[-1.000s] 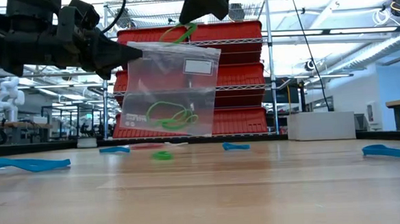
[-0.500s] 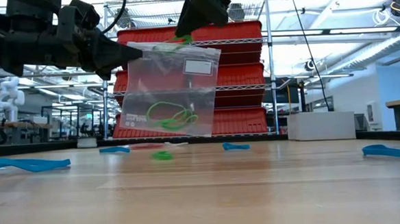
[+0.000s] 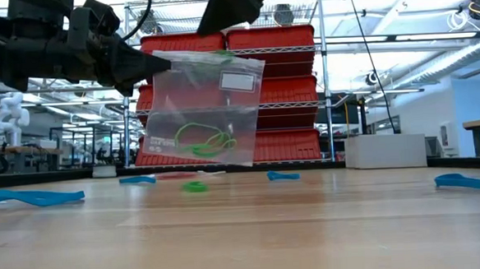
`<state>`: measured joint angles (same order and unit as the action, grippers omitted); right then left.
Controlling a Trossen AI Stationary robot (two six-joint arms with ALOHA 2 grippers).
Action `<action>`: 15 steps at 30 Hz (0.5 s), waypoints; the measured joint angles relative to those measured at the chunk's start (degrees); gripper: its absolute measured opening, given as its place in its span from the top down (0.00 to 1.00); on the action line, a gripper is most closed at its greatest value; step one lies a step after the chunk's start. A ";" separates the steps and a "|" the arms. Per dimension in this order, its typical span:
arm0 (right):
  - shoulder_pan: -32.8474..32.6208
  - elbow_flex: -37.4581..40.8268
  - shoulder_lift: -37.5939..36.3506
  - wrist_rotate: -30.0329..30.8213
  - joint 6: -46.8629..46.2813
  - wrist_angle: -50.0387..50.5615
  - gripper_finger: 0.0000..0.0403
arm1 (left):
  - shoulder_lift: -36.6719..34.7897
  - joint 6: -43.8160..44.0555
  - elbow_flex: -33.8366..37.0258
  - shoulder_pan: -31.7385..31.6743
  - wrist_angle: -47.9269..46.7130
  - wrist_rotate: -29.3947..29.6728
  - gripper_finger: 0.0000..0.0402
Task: Sort rubber bands
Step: Put the left green rubber band into the zip bag, then put the green rubber band into the zip bag
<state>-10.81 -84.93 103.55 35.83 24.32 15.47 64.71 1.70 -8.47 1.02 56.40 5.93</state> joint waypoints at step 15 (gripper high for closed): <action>-1.34 0.44 -9.75 2.13 -22.20 20.98 0.58 | 0.00 -0.56 0.02 0.01 -0.14 -0.13 1.00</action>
<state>-12.15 -84.48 93.79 37.96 2.11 36.46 64.71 1.13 -8.45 1.03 56.26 5.80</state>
